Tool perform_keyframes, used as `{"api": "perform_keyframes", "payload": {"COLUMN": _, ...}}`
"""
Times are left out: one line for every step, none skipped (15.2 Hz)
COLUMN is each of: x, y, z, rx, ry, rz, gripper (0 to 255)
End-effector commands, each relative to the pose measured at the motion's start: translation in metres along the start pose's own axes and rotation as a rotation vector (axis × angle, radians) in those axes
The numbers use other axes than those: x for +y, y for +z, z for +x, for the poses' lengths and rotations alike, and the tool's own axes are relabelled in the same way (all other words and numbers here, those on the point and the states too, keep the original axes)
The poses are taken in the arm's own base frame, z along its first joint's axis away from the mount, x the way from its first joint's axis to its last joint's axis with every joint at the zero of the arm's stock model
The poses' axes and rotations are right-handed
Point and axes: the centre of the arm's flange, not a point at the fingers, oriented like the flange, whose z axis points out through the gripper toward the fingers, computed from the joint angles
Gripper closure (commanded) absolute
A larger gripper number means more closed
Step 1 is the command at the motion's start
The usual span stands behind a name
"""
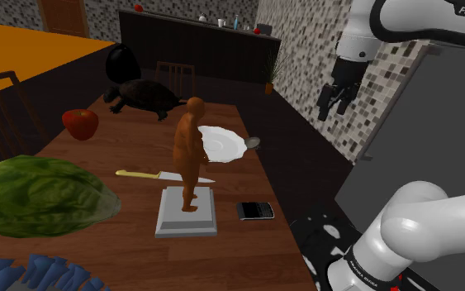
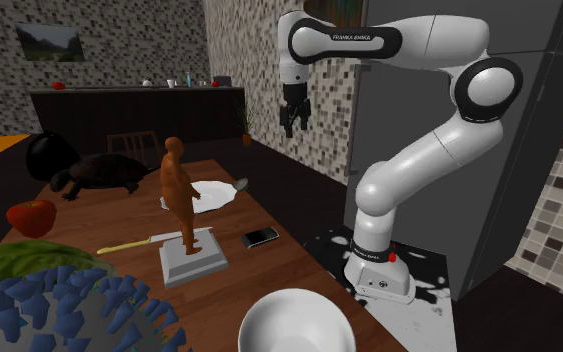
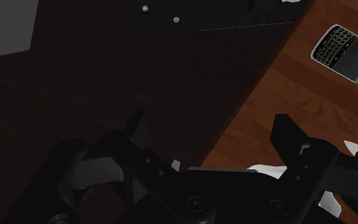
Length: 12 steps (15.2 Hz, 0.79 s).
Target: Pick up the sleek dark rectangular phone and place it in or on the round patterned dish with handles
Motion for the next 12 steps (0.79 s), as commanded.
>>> {"api": "perform_keyframes", "payload": {"x": 0.0, "y": 0.0, "z": 0.0, "rx": 0.0, "ry": 0.0, "rz": 0.0, "gripper": 0}}
{"api": "perform_keyframes", "payload": {"x": -0.008, "y": 0.01, "z": 0.002, "rx": 0.003, "ry": -0.037, "rz": 0.005, "gripper": 0}}
{"api": "perform_keyframes", "payload": {"x": -0.016, "y": 0.019, "z": 0.004, "rx": 0.005, "ry": -0.074, "rz": 0.009, "gripper": 0}}
{"api": "perform_keyframes", "payload": {"x": -0.024, "y": 0.029, "z": 0.005, "rx": 0.008, "ry": -0.111, "rz": 0.014, "gripper": 0}}
{"api": "perform_keyframes", "payload": {"x": -0.032, "y": 0.039, "z": 0.007, "rx": 0.011, "ry": -0.148, "rz": 0.019, "gripper": 0}}
{"api": "perform_keyframes", "payload": {"x": -0.04, "y": 0.048, "z": 0.008, "rx": 0.014, "ry": -0.185, "rz": 0.024, "gripper": 0}}
{"api": "perform_keyframes", "payload": {"x": -0.049, "y": 0.058, "z": 0.008, "rx": 0.016, "ry": -0.223, "rz": 0.028, "gripper": 0}}
{"api": "perform_keyframes", "payload": {"x": -0.057, "y": 0.067, "z": 0.009, "rx": 0.019, "ry": -0.26, "rz": 0.033, "gripper": 0}}
{"api": "perform_keyframes", "payload": {"x": -0.066, "y": 0.076, "z": 0.009, "rx": 0.022, "ry": -0.297, "rz": 0.038, "gripper": 0}}
{"api": "perform_keyframes", "payload": {"x": -0.074, "y": 0.086, "z": 0.009, "rx": 0.025, "ry": -0.334, "rz": 0.042, "gripper": 0}}
{"api": "perform_keyframes", "payload": {"x": -0.083, "y": 0.095, "z": 0.008, "rx": 0.027, "ry": -0.371, "rz": 0.047, "gripper": 0}}
{"api": "perform_keyframes", "payload": {"x": -0.091, "y": 0.104, "z": 0.008, "rx": 0.03, "ry": -0.408, "rz": 0.052, "gripper": 0}}
